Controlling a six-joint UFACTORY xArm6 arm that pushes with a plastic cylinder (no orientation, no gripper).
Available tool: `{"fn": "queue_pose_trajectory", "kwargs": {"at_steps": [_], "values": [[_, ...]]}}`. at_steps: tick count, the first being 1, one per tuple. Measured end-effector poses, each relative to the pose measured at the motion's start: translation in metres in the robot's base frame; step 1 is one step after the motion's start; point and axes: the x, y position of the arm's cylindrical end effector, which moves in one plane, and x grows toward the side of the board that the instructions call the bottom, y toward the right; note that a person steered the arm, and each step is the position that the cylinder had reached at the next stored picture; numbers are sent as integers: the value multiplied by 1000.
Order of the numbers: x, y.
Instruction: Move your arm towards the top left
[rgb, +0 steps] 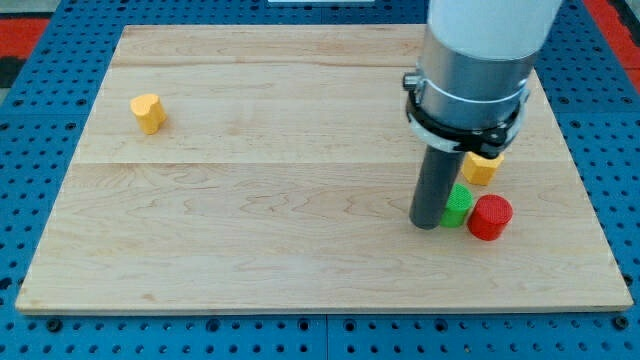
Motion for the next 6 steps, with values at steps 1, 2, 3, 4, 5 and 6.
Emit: {"fn": "queue_pose_trajectory", "kwargs": {"at_steps": [1, 2, 3, 4, 5, 6], "values": [[-4, 18], [-6, 31], [-6, 31], [-4, 3], [-9, -35], [-42, -45]]}}
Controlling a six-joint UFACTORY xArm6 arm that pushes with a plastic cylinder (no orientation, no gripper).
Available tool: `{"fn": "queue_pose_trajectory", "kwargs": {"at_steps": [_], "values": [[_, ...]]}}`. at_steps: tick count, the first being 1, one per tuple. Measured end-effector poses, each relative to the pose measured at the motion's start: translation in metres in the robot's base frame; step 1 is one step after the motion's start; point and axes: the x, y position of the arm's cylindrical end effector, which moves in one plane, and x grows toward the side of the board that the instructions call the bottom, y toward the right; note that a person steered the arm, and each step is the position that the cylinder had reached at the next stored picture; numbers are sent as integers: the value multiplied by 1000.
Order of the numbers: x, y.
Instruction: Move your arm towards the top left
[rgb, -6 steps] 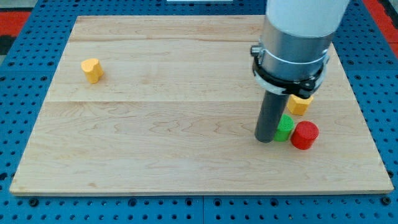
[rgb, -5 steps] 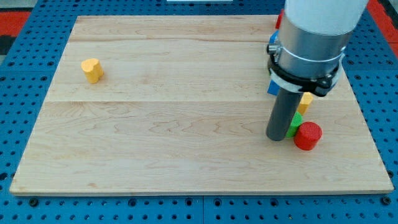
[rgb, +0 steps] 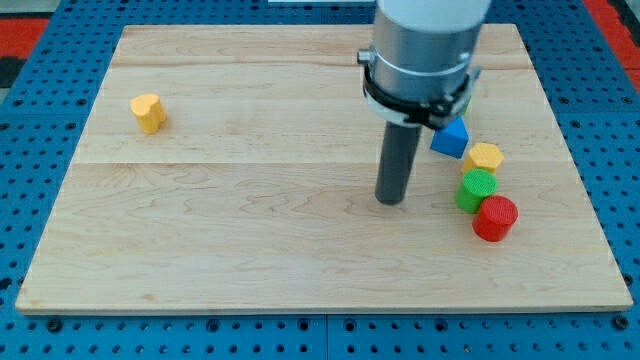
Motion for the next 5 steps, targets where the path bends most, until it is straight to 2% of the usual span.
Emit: {"fn": "queue_pose_trajectory", "kwargs": {"at_steps": [5], "values": [[-159, -136]]}}
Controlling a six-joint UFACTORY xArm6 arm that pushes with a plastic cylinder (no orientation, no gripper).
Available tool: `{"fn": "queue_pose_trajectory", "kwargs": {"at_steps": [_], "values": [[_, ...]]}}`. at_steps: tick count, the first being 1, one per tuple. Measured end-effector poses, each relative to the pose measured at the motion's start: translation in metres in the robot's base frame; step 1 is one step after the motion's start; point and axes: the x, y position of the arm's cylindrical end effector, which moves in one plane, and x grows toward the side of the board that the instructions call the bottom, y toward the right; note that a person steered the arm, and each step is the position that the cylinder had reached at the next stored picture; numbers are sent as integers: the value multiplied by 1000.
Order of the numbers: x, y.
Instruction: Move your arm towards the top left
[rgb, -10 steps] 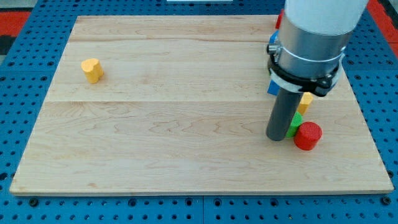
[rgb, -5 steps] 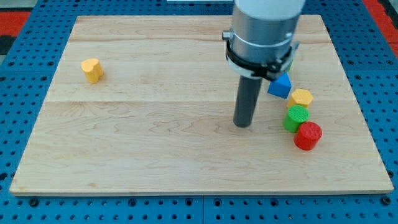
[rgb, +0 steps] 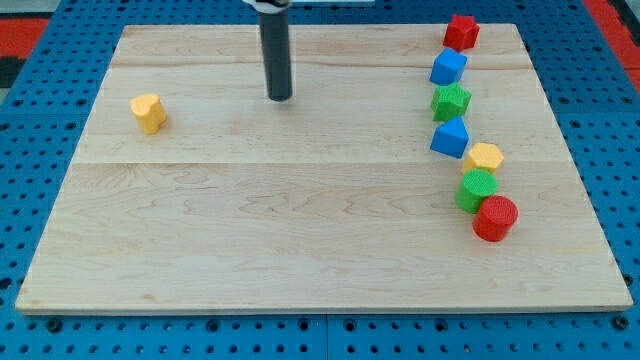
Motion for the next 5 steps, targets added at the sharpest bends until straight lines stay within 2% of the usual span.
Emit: {"fn": "queue_pose_trajectory", "kwargs": {"at_steps": [3, 4, 5], "values": [[-27, -171], [-20, -196], [-8, -197]]}}
